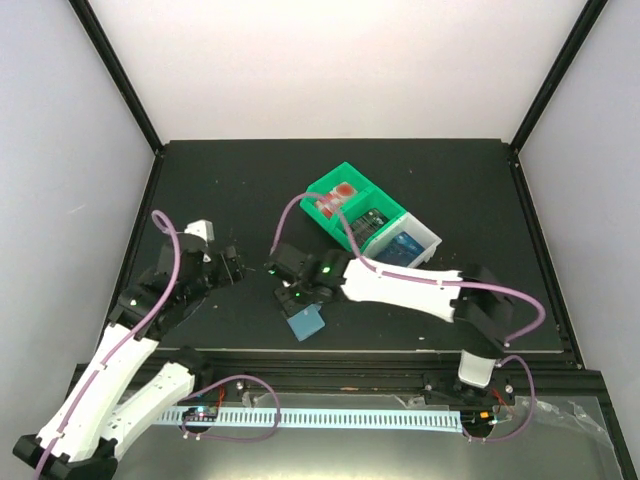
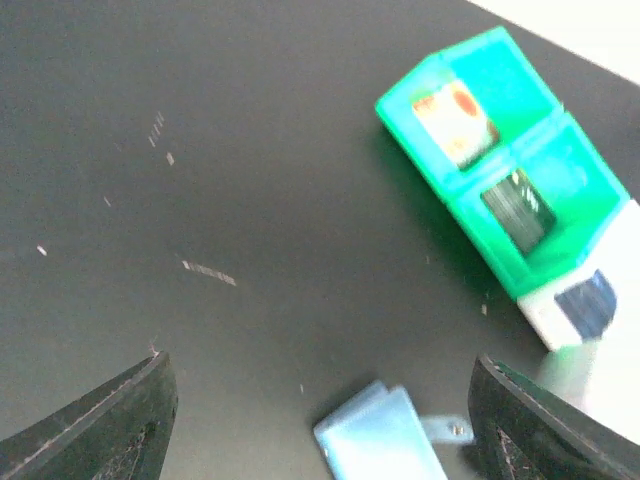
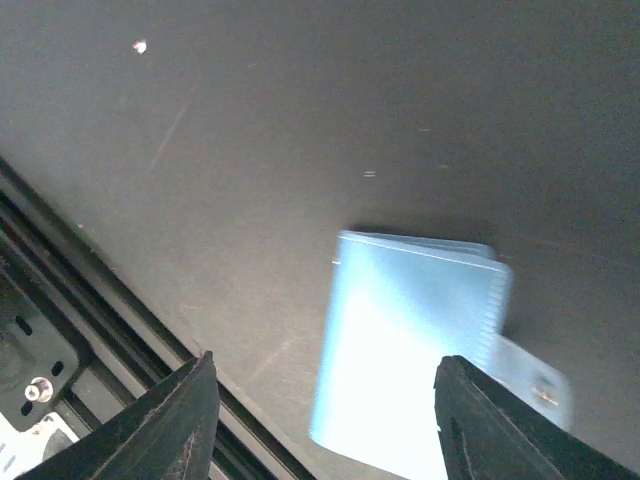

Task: Put the credit cards into the card holder
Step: Turn over the card holder at the center of the board, then close the card holder at the center of the board.

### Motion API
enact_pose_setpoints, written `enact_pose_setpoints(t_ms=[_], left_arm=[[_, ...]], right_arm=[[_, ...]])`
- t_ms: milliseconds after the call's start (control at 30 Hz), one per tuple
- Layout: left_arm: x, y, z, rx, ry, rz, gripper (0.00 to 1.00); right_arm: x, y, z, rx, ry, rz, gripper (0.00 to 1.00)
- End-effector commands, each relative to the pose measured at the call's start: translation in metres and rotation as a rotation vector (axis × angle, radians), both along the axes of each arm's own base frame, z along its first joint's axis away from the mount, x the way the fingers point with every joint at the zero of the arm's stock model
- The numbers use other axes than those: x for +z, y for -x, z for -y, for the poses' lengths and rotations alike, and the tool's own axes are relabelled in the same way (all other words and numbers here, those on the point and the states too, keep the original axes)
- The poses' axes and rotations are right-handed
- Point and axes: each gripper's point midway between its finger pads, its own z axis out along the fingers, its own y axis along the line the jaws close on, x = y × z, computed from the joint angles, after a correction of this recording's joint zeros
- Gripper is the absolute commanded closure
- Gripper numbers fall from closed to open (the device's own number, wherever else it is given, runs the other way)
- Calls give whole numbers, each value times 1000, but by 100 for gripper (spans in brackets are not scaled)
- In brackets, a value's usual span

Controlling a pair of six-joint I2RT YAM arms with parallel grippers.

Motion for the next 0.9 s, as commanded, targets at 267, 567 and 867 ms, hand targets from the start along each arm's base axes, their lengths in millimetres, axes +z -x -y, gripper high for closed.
enact_pose_setpoints(t_ms=[267,567,867], left_arm=[[-115,34,73,-244,308,-371,19],[-154,40,80,-238,346,-461,19],[-169,41,77,-229,317,-493,19]], right_arm=[[-18,-51,83,-144,-11,23,50],[-35,-43,68,-80,-53,-67,73],[-49,-41,69,-89,-33,-96,75]])
